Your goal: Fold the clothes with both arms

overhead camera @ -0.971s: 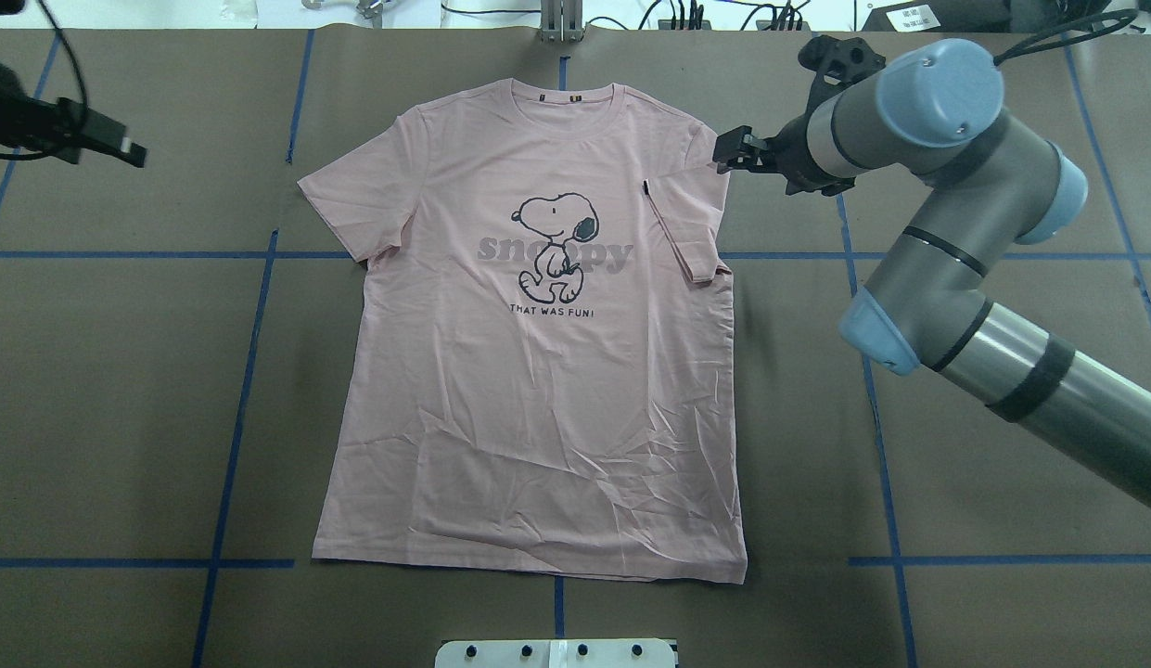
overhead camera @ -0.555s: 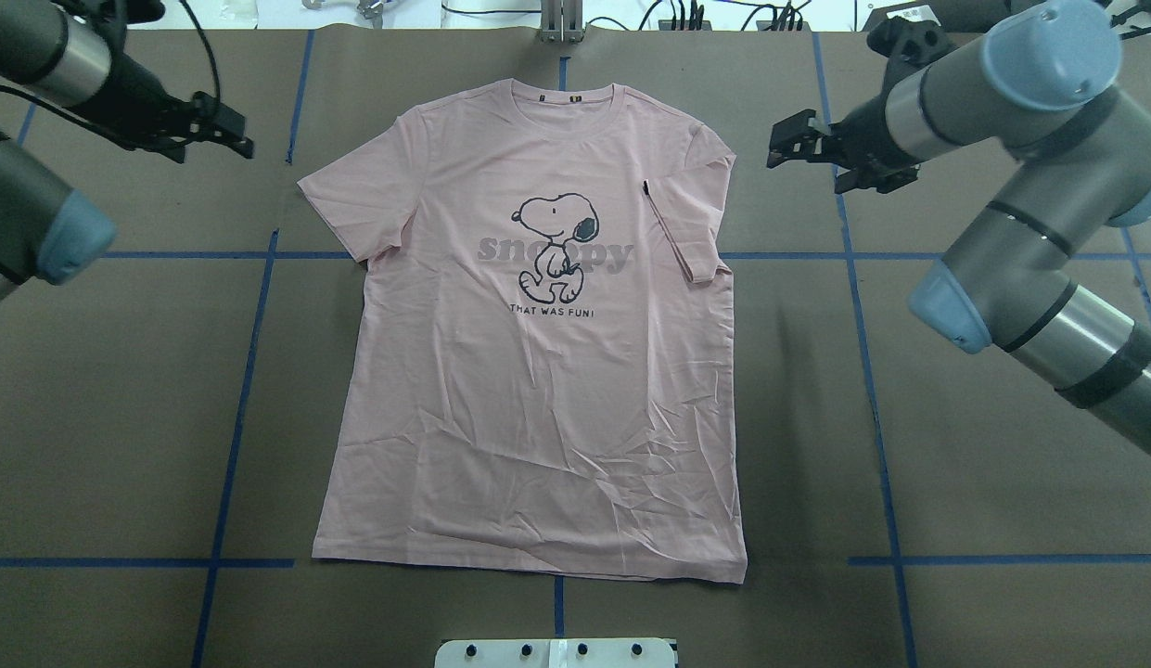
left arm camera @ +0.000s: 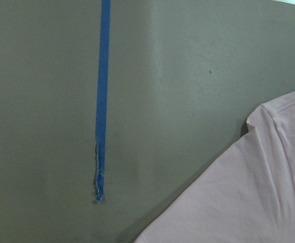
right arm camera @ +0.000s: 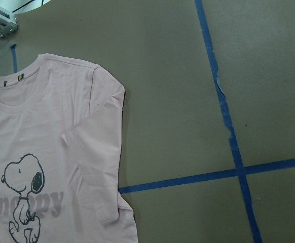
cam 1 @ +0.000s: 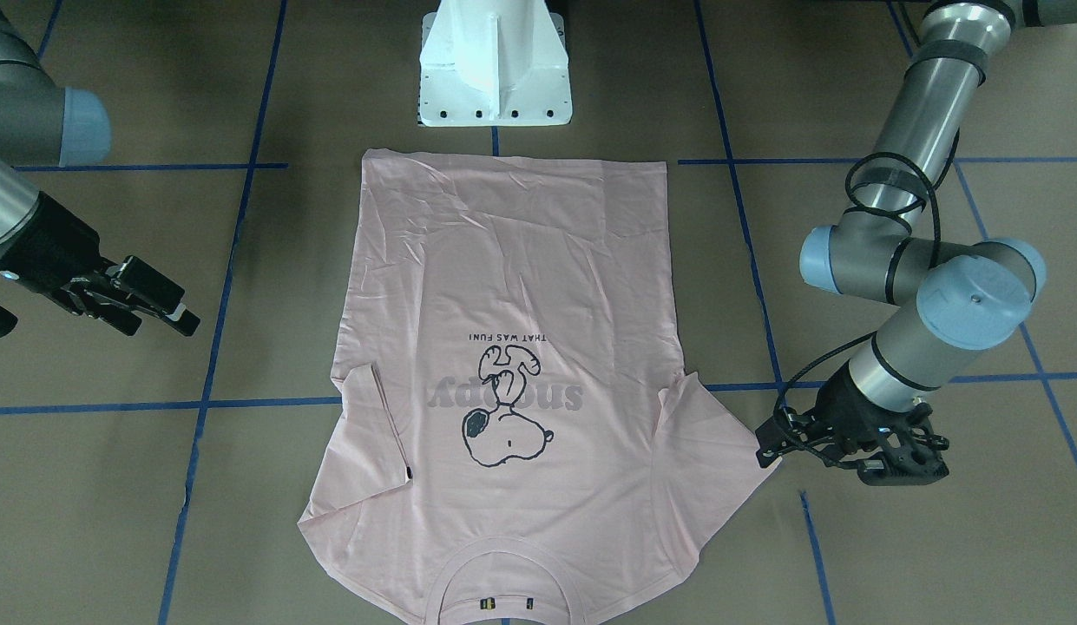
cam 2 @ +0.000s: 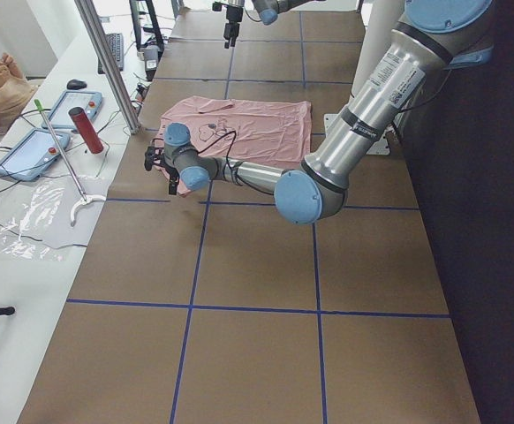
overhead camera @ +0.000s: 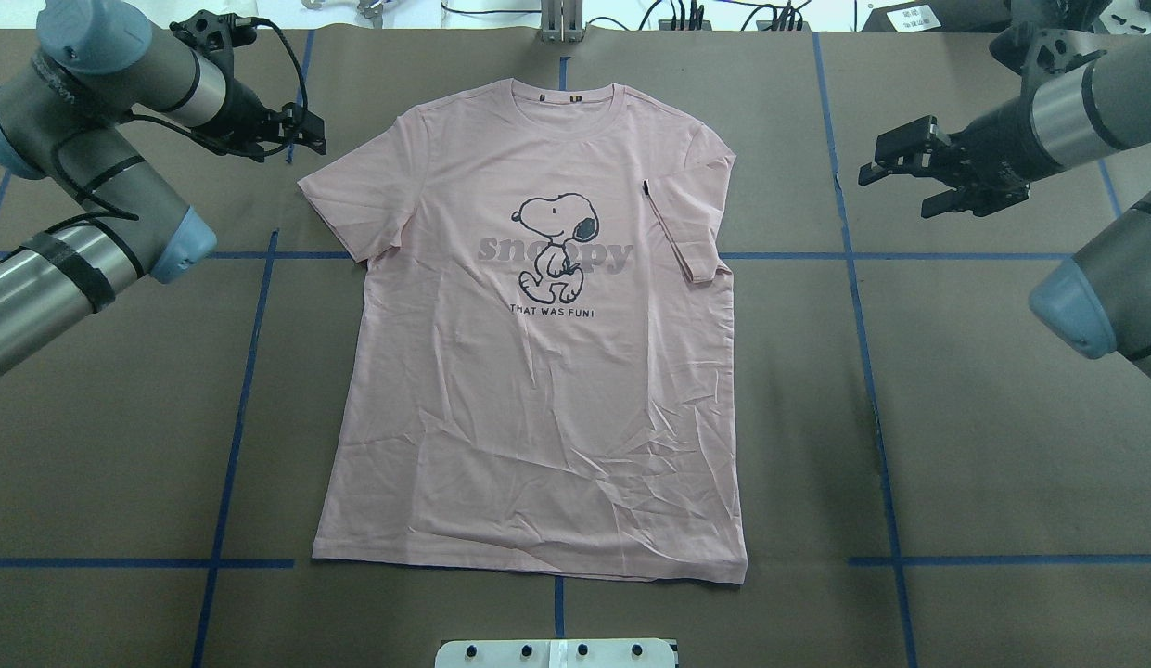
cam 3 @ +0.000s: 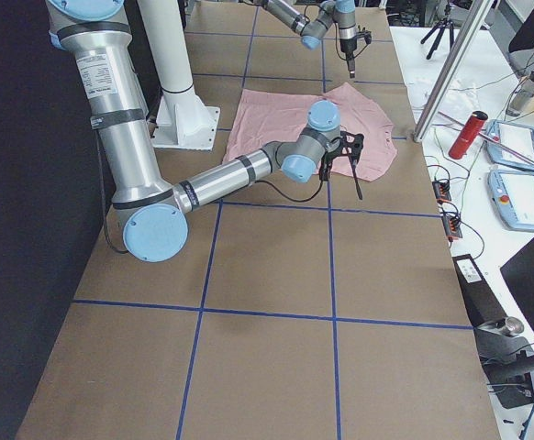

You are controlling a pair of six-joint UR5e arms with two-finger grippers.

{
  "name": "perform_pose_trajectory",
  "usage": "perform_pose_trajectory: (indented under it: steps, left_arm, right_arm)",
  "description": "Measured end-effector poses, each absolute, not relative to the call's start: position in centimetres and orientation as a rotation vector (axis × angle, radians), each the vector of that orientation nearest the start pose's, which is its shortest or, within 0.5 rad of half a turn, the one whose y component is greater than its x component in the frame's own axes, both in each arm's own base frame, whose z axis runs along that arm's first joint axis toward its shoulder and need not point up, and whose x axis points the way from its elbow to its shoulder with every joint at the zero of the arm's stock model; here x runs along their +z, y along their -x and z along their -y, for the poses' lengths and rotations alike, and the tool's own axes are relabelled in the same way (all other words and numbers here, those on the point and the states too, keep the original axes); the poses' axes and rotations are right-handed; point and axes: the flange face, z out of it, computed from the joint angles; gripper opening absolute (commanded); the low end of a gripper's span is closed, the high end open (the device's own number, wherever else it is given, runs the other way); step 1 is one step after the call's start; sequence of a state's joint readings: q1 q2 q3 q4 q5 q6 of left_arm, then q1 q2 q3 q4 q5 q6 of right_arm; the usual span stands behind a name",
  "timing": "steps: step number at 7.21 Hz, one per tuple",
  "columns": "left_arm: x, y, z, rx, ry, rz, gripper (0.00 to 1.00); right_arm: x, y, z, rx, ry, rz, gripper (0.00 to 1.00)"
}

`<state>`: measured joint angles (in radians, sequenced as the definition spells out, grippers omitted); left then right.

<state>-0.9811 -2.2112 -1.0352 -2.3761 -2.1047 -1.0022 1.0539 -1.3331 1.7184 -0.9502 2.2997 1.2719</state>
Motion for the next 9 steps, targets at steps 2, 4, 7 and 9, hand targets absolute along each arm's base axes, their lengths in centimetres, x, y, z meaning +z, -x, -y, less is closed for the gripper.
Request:
perform_pose_trajectory:
  steps: [2, 4, 7, 9]
  left_arm:
    - [44.4, -37.6, 68.2, -0.121, -0.255, -0.973, 0.76]
    - [45.3, -38.6, 67.5, -0.111, -0.242, -0.965, 0.66]
    - [45.8, -38.9, 67.3, -0.11, -0.234, -0.959, 0.2]
    - [46.0, -38.9, 67.4, -0.111, -0.232, -0.956, 0.0]
  right_arm:
    - [39.0, 22.2, 53.2, 0.307, -0.077, 1.173, 1.0]
    - [39.1, 21.9, 53.1, 0.312, -0.073, 1.175, 1.0]
    - [39.0, 21.6, 53.2, 0.316, -0.077, 1.177, 1.0]
    - [39.0, 21.4, 53.3, 0.32, -0.079, 1.177, 1.0]
